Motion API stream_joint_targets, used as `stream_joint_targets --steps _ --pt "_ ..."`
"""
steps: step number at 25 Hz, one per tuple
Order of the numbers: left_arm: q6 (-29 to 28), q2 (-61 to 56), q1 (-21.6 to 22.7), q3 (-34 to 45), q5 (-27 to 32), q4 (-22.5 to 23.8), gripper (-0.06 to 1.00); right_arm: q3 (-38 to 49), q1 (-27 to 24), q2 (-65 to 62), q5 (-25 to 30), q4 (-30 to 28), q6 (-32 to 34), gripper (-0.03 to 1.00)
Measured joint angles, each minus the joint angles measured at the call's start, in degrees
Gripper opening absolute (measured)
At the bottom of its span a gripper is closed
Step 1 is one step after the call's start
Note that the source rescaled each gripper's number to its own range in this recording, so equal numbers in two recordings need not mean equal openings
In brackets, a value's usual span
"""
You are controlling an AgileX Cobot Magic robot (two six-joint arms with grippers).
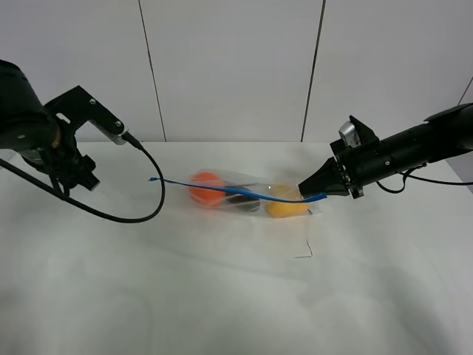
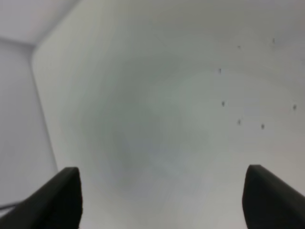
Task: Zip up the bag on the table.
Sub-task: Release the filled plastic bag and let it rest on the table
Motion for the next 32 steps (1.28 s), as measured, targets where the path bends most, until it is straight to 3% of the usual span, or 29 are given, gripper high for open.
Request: stream_joint_targets --steps 10,22,27,30,32 --pt "2.3 -1.0 2.3 0.0 2.9 -1.3 0.70 0.0 0.0 0.0 0.0 -0.2 -0.5 0.00" --pt "3.1 -1.0 2.3 0.0 5.2 -9.0 0.70 0.0 0.0 0.0 0.0 -0.2 -0.5 0.00" --pt "3.1 -1.0 2.3 0.0 4.2 -9.5 0.71 0.0 0.0 0.0 0.0 -0.2 -0.5 0.00" --pt "2.6 -1.0 2.3 0.0 4.0 -9.5 0.77 0.0 0.0 0.0 0.0 -0.2 -0.5 0.00" --pt "2.4 -1.0 2.3 0.0 4.0 -9.4 0.87 0.0 0.0 0.0 0.0 -0.2 -0.6 0.00"
